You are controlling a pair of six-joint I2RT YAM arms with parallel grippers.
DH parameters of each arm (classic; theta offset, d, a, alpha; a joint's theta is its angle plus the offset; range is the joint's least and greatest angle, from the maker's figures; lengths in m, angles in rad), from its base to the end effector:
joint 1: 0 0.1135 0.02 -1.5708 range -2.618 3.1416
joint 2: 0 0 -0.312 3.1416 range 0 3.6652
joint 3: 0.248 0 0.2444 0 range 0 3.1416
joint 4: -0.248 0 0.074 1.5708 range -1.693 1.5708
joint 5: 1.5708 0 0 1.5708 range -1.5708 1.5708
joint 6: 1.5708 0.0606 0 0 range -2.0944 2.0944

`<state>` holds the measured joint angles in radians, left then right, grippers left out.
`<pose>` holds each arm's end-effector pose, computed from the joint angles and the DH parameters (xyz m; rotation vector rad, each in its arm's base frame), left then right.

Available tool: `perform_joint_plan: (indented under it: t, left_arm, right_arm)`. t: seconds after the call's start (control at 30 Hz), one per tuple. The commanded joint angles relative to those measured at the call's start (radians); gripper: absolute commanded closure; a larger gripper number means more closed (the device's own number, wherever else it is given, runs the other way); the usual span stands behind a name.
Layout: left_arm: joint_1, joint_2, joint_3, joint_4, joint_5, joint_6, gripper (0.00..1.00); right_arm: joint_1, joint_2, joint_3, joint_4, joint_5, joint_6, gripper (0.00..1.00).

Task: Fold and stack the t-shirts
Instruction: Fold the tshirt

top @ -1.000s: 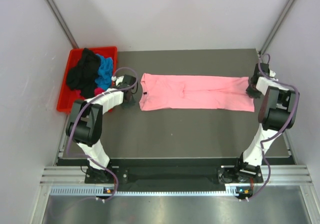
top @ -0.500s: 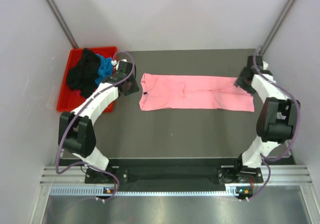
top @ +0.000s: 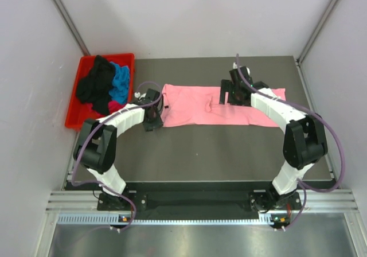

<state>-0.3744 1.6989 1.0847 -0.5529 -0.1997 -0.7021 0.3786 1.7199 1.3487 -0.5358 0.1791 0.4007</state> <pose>0.3213 -0.1133 0.2128 -0.4939 2.6491 -0.0509 0.3675 0.1346 0.2867 0.1033 2.4591 0.1177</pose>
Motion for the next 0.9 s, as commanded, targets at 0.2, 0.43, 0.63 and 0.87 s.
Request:
perform_joint_plan:
  t: [0.2, 0.43, 0.63, 0.87]
  left_arm:
    - [0.002, -0.139, -0.193, 0.275, 0.124, -0.033, 0.52]
    - [0.002, -0.137, -0.21, 0.347, 0.151, -0.06, 0.51]
    - [0.0, -0.131, -0.21, 0.38, 0.151, -0.068, 0.48]
    - [0.002, -0.019, -0.172, 0.383, 0.137, -0.065, 0.52]
  right_arm:
    - [0.115, -0.071, -0.072, 0.108, -0.027, 0.012, 0.14]
    - [0.212, -0.092, -0.125, 0.152, 0.014, 0.023, 0.14]
    - [0.22, -0.052, -0.117, 0.146, 0.031, 0.033, 0.14]
    - [0.227, -0.065, -0.102, 0.126, 0.057, 0.021, 0.14]
